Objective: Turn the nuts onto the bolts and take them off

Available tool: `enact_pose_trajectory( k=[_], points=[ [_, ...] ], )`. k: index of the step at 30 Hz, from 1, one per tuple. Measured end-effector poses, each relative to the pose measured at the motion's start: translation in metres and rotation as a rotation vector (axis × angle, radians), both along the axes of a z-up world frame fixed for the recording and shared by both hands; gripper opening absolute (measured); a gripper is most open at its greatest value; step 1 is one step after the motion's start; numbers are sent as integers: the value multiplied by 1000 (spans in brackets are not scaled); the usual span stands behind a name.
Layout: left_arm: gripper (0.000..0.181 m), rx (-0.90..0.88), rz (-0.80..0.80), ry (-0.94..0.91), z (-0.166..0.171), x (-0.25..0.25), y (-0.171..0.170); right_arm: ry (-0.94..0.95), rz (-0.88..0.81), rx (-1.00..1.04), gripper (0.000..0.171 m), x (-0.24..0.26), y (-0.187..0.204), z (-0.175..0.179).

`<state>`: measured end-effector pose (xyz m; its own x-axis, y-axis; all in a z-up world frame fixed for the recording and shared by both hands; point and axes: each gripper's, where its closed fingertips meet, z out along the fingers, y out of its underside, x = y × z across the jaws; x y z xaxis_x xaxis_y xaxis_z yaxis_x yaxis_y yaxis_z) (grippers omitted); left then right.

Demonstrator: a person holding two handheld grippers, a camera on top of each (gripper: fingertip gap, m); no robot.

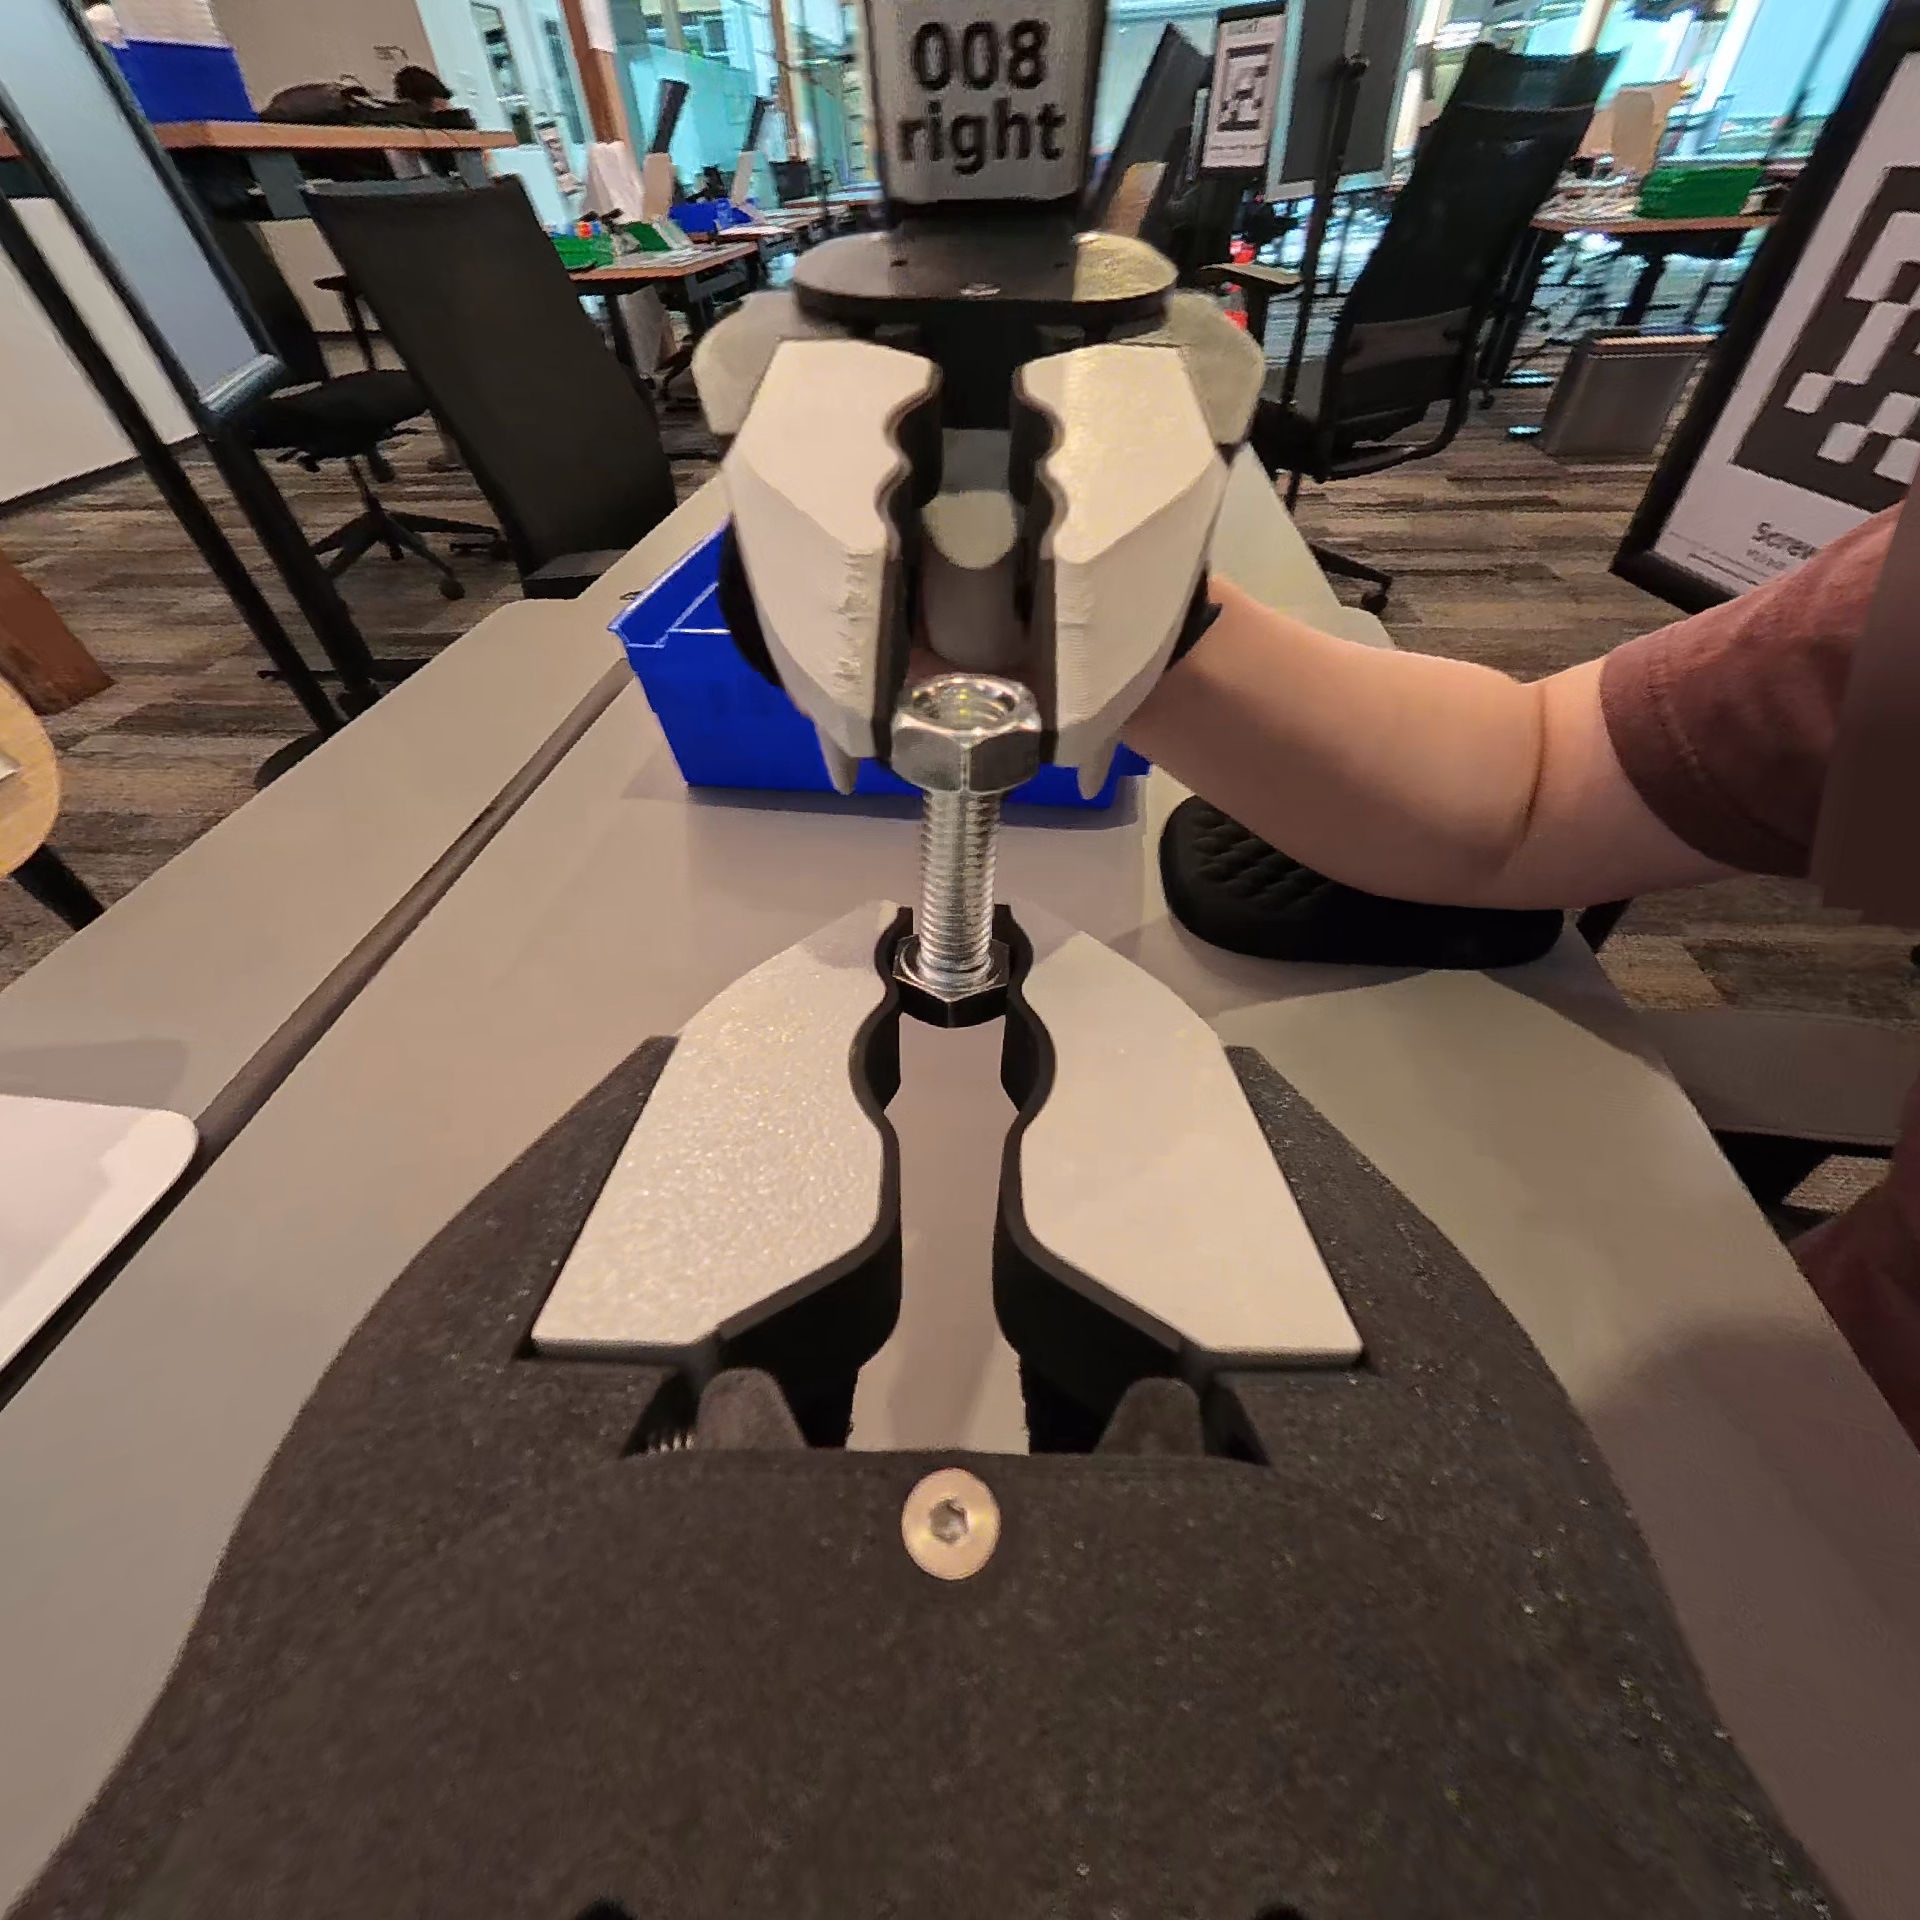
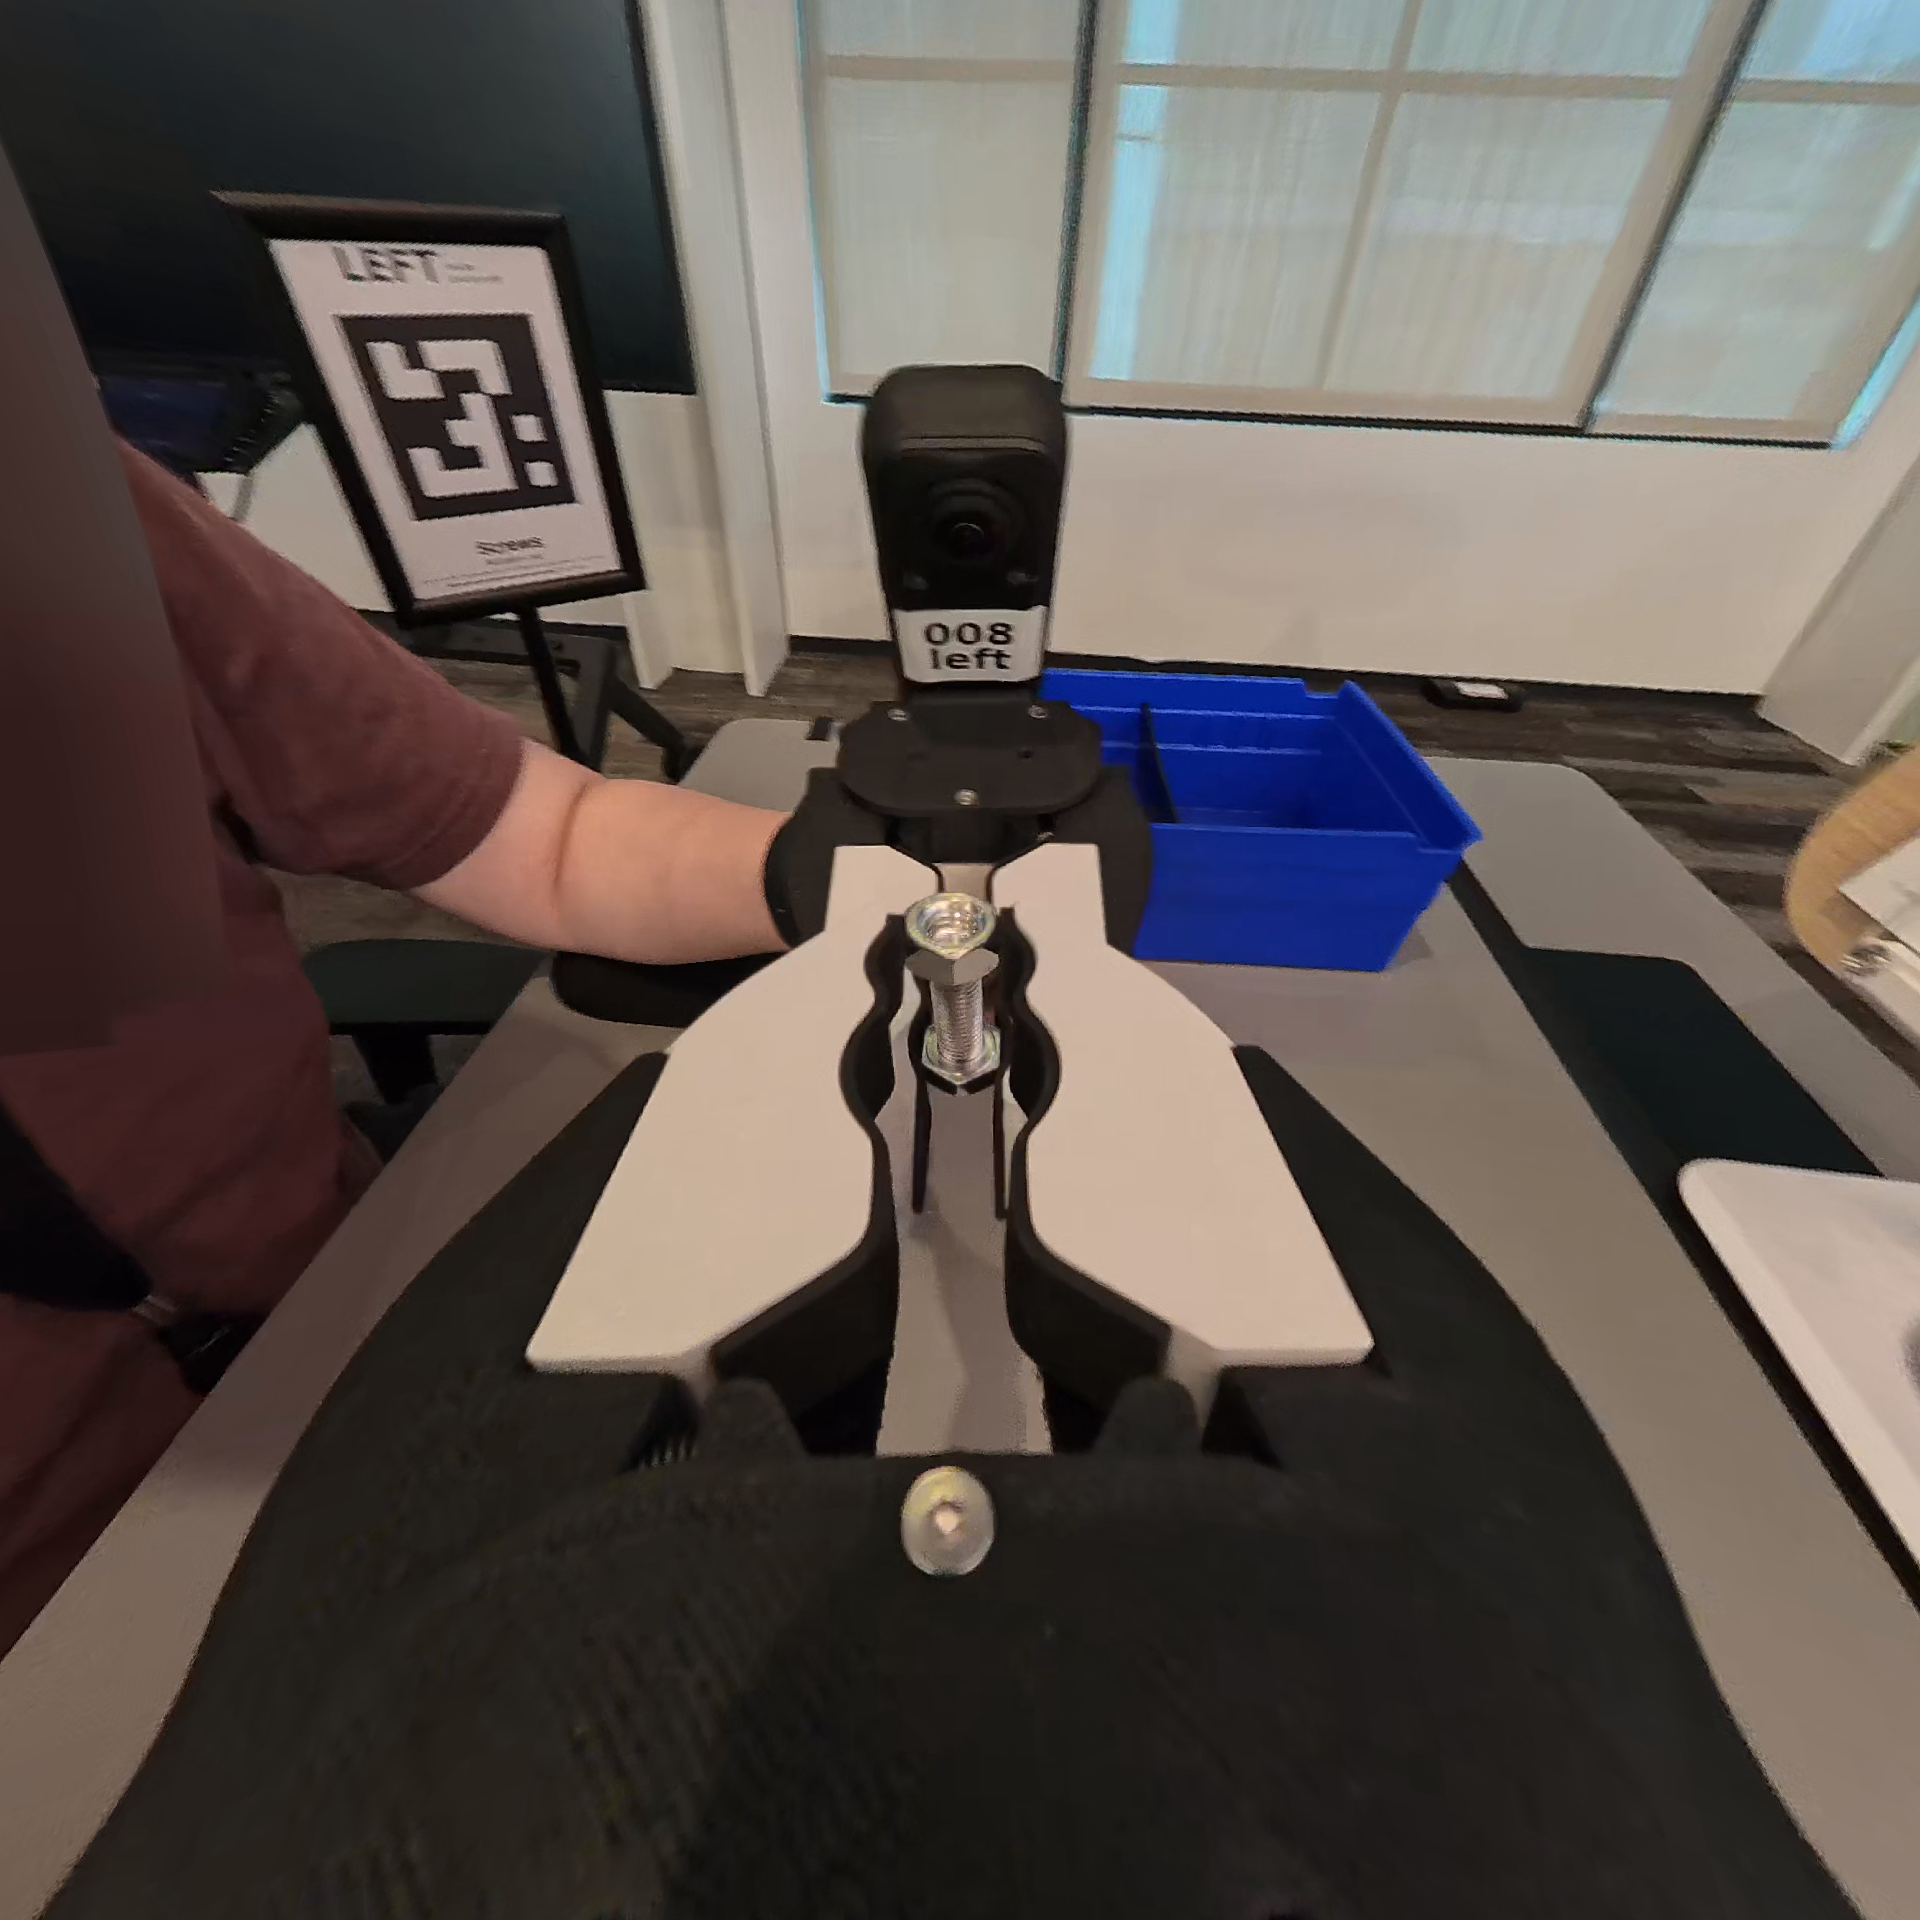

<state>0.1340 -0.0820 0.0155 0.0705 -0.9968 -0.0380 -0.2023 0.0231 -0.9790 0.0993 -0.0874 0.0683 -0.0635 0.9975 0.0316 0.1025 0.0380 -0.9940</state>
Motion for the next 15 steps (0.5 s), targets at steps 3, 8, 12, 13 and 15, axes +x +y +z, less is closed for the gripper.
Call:
enact_pose_trajectory(
  k=[3,8,12,13,15],
  points=[
    [14,-31,-133,-25,4,4,-23,52,149,-14,18,4,-20,5],
    [14,-50,-298,-15,4,10,-56,57,305,-37,18,6,-44,3],
    [14,-46,-208,-6,4,9,-39,41,185,-33,18,3,-26,3],
    [14,-53,-175,-7,4,7,-32,38,137,-33,18,2,-18,3],
    [14,-54,-90,2,2,4,-16,15,52,-38,18,-1,-5,0]
  ],
)
